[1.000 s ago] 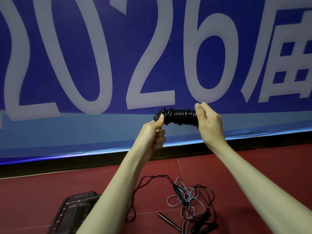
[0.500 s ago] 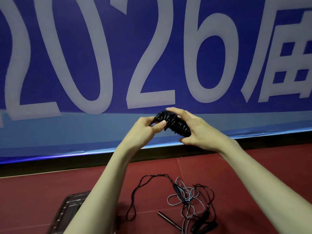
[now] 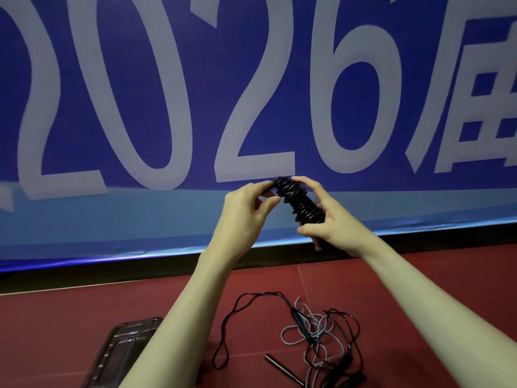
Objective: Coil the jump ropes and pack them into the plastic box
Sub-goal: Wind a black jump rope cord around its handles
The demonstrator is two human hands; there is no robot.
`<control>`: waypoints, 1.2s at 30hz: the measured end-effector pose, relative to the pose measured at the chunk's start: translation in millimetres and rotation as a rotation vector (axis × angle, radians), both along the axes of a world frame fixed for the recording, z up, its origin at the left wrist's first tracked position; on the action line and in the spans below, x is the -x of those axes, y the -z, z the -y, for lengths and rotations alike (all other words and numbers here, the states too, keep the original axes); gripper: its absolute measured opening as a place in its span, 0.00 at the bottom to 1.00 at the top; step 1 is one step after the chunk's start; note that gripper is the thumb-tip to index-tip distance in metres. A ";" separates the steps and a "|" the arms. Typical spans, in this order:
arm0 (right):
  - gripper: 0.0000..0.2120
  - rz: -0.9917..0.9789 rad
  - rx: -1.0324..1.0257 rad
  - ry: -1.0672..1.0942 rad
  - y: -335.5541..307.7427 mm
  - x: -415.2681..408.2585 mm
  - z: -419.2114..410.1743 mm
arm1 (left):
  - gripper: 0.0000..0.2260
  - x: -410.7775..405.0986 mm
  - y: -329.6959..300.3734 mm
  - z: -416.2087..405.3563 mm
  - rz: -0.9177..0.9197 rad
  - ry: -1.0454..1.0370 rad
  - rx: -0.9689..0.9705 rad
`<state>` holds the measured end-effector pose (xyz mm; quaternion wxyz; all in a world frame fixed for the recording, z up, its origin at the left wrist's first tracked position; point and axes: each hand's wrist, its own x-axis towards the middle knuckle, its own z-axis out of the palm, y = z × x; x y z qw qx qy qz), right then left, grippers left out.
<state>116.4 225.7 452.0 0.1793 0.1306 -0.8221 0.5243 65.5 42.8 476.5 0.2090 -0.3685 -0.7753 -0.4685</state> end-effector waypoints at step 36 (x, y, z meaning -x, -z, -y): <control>0.42 0.206 0.283 -0.317 -20.7 -7.1 14.7 | 0.08 14.4 -9.8 11.4 0.029 0.005 -0.612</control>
